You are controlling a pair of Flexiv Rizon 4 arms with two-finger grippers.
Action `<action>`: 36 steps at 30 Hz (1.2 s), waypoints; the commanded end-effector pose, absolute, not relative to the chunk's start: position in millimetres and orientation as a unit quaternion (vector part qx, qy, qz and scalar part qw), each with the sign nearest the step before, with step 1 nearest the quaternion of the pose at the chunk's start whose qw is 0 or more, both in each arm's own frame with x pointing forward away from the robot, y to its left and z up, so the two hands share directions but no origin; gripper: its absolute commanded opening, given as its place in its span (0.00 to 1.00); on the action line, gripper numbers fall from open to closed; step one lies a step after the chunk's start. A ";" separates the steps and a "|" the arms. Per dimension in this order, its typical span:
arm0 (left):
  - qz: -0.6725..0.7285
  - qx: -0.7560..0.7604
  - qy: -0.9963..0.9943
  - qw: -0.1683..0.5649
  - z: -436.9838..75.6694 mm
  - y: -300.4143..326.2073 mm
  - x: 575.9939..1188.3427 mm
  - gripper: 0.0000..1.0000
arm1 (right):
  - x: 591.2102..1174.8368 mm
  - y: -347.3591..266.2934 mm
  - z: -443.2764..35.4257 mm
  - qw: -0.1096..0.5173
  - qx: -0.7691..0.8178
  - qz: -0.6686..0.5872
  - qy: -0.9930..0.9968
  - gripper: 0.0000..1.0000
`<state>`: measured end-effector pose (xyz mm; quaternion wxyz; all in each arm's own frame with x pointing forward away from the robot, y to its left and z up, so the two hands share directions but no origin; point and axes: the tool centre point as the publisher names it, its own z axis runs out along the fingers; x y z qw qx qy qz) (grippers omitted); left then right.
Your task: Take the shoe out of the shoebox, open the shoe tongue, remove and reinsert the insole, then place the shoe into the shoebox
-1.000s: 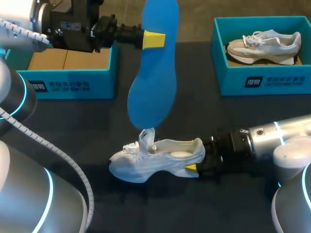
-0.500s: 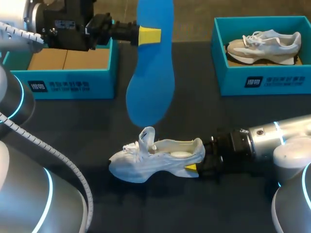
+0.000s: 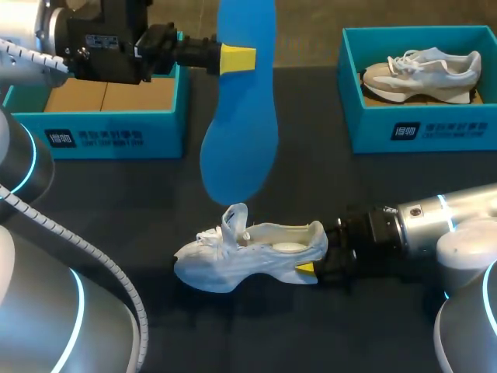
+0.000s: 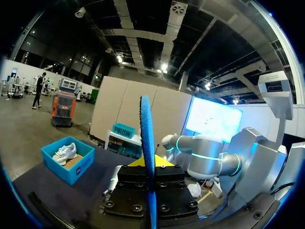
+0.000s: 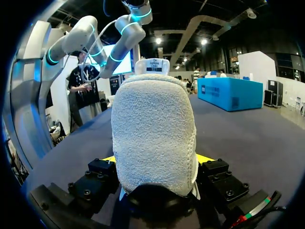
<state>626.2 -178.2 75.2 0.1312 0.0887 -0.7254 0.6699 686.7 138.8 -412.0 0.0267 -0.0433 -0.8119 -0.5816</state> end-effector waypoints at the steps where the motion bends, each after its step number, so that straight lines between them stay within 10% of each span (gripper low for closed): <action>1: 0.670 0.088 -0.725 0.131 74.5 -178.5 626.0 0.00 | 687.3 137.7 -410.1 0.023 -0.048 -0.574 -0.817 0.00; 3: 0.670 0.088 -0.725 0.131 74.5 -178.5 626.0 0.00 | 688.1 136.1 -408.9 0.025 -0.048 -0.574 -0.817 0.03; 4: 0.670 0.088 -0.725 0.131 74.5 -178.5 626.0 0.00 | 688.1 135.5 -407.9 0.025 -0.047 -0.573 -0.818 0.99; 36: 0.670 0.088 -0.725 0.131 74.5 -178.5 626.0 0.00 | 694.7 82.9 -361.8 0.034 -0.023 -0.193 -0.980 1.00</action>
